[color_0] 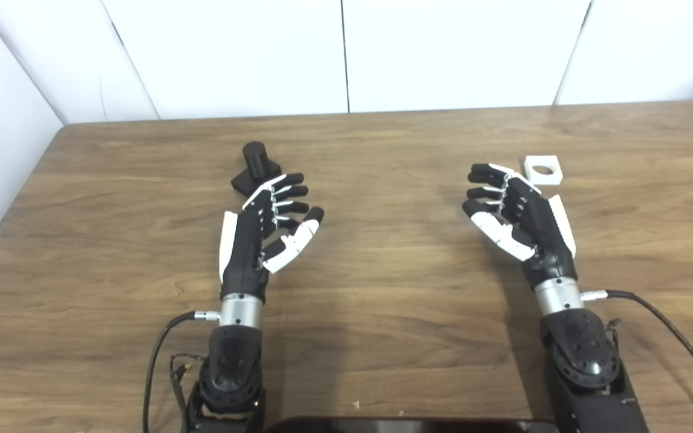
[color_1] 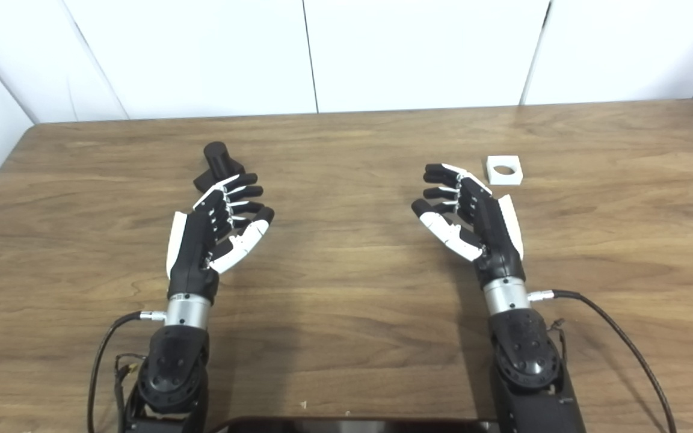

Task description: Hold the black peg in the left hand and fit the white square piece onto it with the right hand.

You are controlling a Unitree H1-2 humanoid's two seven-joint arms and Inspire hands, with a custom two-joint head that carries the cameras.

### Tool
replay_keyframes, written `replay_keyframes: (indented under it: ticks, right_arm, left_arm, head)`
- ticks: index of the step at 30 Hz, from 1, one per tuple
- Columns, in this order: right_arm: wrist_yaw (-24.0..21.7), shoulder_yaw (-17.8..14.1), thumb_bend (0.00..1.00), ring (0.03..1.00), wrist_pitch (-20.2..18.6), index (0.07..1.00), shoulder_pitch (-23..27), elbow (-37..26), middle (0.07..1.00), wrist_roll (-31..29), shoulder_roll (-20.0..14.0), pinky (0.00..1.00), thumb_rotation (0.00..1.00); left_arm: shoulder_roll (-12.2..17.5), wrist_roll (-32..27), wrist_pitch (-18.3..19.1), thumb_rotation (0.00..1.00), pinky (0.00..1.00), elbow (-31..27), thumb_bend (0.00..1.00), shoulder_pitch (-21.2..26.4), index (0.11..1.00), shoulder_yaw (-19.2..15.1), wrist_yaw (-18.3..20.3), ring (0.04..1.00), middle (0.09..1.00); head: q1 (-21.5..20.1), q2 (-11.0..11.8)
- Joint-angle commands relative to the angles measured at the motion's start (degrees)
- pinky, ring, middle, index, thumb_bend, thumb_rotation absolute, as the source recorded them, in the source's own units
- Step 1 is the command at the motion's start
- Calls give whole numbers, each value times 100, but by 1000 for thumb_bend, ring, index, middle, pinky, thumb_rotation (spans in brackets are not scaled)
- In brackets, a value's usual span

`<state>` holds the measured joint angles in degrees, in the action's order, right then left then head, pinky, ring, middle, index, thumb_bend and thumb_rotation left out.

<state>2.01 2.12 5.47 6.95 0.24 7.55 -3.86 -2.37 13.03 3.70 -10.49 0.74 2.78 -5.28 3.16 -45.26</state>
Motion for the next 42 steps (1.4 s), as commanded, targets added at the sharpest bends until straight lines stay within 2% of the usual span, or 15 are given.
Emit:
replay_keyframes:
  ticks: [1,16,19,23,26,30,33,35,39,42]
  right_arm:
    - [17,-25,618,683,152,737,258,-125,739,-27,37,572,436]
    - [20,-40,633,687,133,737,262,-134,743,-10,22,579,459]
    - [7,-47,631,687,137,736,270,-124,745,-20,5,579,459]
    - [-10,-60,642,689,148,731,287,-86,741,-46,-18,582,466]
    - [-21,-76,640,689,111,732,291,-73,741,-89,-23,586,459]
    - [-4,-104,657,692,151,735,313,-16,742,-82,-55,591,475]
    - [-3,-130,663,693,127,739,324,-21,743,-96,-66,593,480]
    - [-17,-145,657,693,122,743,324,-32,744,-117,-75,597,470]
    - [-12,-156,636,696,122,749,323,-43,749,-98,-90,601,448]
    - [5,-162,641,690,140,750,328,-25,748,-63,-108,593,459]
  left_arm:
    - [20,-10,-182,256,513,-111,508,237,735,-11,-22,649,723]
    - [57,50,-202,227,510,-99,485,287,724,-18,-46,644,716]
    - [138,322,-278,191,544,-115,490,332,710,-36,-175,664,711]
    - [318,743,-312,196,579,-147,532,457,697,-82,-330,682,704]
    - [455,982,-181,185,593,-219,544,554,696,-126,-375,700,712]
    - [629,1302,96,160,544,-270,554,699,676,-219,-379,688,722]
    - [719,1583,407,127,517,-242,560,805,661,-271,-367,663,720]
    - [764,1835,610,112,542,-212,570,866,659,-285,-411,681,724]
    - [839,2372,771,150,582,-18,626,973,759,-260,-672,728,784]
    - [992,2959,846,204,612,220,631,1058,790,-161,-931,773,827]
  head:
    - [8,5]
    - [42,36]
    - [112,29]
    - [212,49]
    - [285,62]
    - [387,93]
    - [405,120]
    - [400,123]
    - [397,119]
    - [394,123]
